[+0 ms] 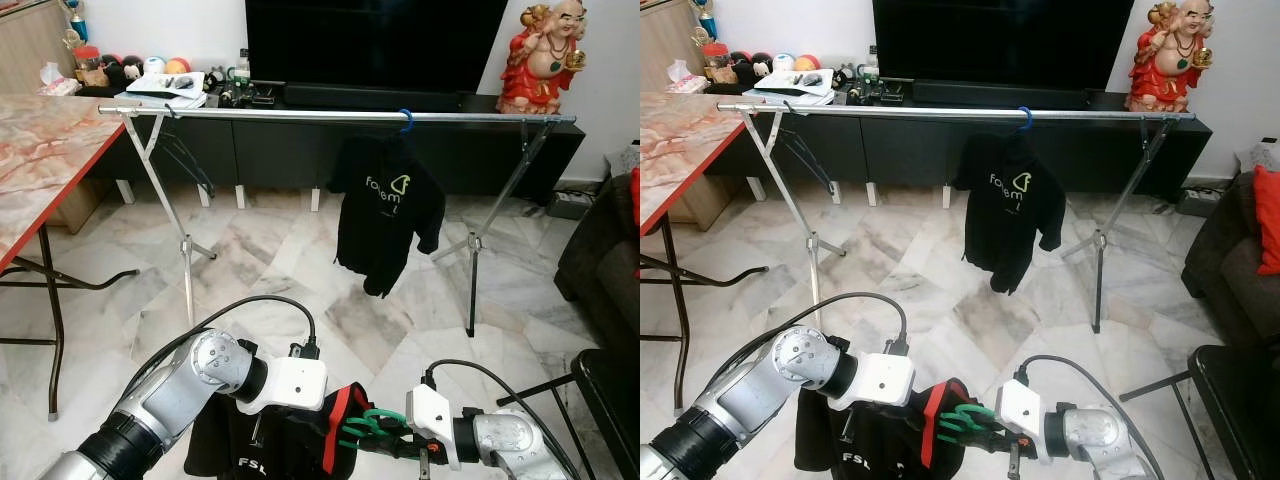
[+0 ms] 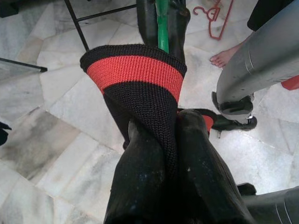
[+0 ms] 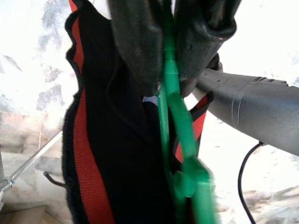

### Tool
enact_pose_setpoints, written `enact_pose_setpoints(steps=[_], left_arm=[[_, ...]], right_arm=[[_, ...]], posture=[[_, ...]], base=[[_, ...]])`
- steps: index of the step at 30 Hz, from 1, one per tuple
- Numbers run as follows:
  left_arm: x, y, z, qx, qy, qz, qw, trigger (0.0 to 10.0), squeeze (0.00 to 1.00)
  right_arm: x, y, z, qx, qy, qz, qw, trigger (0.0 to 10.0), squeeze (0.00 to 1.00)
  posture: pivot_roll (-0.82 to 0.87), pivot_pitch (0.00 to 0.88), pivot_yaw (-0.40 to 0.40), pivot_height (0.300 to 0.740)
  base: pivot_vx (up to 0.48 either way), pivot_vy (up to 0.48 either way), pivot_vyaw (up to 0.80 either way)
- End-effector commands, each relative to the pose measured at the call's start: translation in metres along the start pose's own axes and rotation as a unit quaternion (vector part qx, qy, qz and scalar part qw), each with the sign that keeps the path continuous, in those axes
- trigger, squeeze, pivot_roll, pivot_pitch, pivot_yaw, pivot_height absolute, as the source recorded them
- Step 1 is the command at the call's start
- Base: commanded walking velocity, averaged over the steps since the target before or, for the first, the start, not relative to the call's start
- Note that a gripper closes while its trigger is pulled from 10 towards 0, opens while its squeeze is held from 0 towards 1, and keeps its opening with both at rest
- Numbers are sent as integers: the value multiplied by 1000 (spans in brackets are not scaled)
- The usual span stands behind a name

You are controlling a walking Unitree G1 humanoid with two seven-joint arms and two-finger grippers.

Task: Hang hanger

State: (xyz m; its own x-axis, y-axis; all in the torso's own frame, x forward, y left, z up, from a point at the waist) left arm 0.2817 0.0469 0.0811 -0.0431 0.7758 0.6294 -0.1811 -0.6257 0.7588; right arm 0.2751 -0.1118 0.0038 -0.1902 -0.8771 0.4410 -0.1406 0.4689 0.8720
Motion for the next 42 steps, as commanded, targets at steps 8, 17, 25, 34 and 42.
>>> enact_pose_setpoints(steps=[8,17,25,34,42], left_arm=[[3,21,7,-28,3,-17,999,10000,0],[6,26,7,-27,2,-28,999,10000,0],[9,30,7,-2,1,-41,999,10000,1000],[11,32,7,-7,-3,-39,999,10000,1000],[15,32,7,-7,-2,-39,999,10000,1000]], right_arm=[[-3,-5,3,-4,4,13,1000,0,0],[-7,-4,4,-3,0,9,1000,0,0],[-8,-4,2,-2,-11,9,1000,0,0],[-9,-4,-3,4,-29,12,1000,0,0],[-10,-4,-13,15,-66,20,998,0,0]], posture=[[97,32,-39,740],[97,35,-41,740],[99,39,-40,740],[103,41,-39,740],[106,43,-39,740]], base=[[0,0,0],[0,0,0],[0,0,0],[0,0,0],[0,0,0]])
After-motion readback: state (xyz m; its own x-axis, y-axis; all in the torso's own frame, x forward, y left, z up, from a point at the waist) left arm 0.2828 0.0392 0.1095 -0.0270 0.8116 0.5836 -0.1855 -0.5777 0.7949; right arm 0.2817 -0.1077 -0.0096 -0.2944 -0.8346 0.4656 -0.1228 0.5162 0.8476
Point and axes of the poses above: a point about 5 cm out from each wrist's last joint towards the gripper, its own x axis pointing back from the gripper into the wrist, its own y axis along the axis of the wrist's last joint, z = x × y, the point moved 6 cm from there along -x, pointing out of the wrist towards the gripper, and after that the axes turned 12 degrees about x, right-handed, at the moved point
